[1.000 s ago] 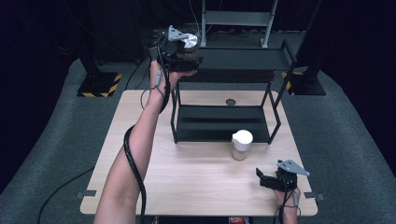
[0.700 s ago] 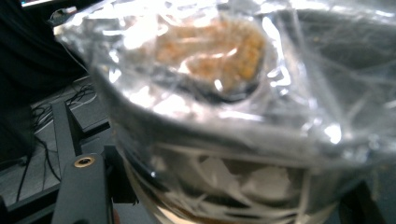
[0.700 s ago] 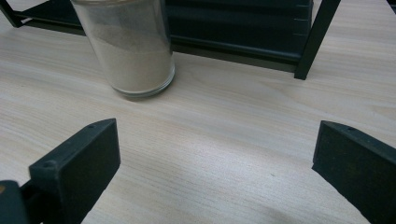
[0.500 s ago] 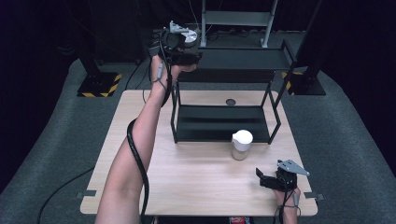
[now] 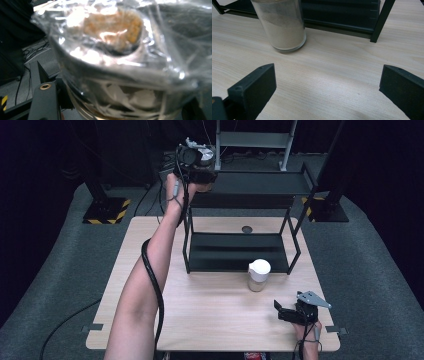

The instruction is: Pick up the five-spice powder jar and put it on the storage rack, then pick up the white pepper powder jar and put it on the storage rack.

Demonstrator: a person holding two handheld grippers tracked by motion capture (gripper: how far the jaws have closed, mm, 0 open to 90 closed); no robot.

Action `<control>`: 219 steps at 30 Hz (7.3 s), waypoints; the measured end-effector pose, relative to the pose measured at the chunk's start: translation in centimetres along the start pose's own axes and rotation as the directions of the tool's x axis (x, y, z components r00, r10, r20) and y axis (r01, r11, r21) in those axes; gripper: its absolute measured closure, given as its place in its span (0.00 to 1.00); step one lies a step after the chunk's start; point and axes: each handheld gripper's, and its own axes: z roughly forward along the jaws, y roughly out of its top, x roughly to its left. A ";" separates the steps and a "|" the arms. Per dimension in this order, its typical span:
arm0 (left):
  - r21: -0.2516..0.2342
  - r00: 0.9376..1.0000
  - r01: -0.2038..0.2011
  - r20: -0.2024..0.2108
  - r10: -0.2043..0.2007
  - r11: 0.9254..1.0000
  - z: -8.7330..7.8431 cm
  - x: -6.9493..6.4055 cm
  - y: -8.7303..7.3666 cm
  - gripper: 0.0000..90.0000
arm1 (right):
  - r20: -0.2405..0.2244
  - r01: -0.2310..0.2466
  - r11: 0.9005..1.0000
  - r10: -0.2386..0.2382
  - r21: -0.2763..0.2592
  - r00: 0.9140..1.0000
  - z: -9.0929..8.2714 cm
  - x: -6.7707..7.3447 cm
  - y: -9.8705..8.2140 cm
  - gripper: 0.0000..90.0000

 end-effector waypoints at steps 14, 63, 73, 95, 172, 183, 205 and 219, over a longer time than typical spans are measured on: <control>0.025 1.000 0.030 -0.001 -0.030 0.999 1.7 0.5 0.3 0.34 | 0.000 -0.001 1.000 0.001 -0.002 1.000 0.0 0.0 0.0 0.00; 0.194 0.999 -0.006 0.052 -0.005 0.981 -1.6 1.7 2.8 0.00 | 0.002 0.004 1.000 -0.004 -0.001 1.000 0.0 0.1 0.0 0.00; 0.171 0.984 -0.148 0.122 0.128 0.974 -5.4 0.3 0.8 0.00 | 0.005 0.007 1.000 -0.007 0.002 1.000 0.0 0.2 0.0 0.00; 0.303 0.958 -0.267 0.187 0.218 0.915 -5.7 -4.5 -20.0 0.00 | 0.010 0.014 1.000 -0.014 0.002 1.000 0.0 0.3 0.0 0.00; 0.312 0.982 -0.035 0.185 -0.024 0.950 -5.5 -4.9 -35.3 0.00 | 0.141 0.052 0.995 -0.063 0.084 0.988 0.6 3.3 1.2 0.00; 0.312 0.982 -0.034 0.185 -0.025 0.950 -5.5 -4.9 -35.3 0.00 | 0.094 0.085 0.996 -0.083 -0.015 0.992 2.0 5.7 3.6 0.00; 0.310 0.982 -0.037 0.187 -0.023 0.950 -5.5 -4.9 -35.3 0.01 | 0.052 0.120 0.992 -0.118 -0.027 0.992 8.7 7.9 6.1 0.00; 0.309 0.982 -0.039 0.189 -0.021 0.950 -5.5 -4.9 -35.3 0.01 | 0.020 0.082 0.996 -0.081 -0.021 0.996 8.8 6.7 5.5 0.33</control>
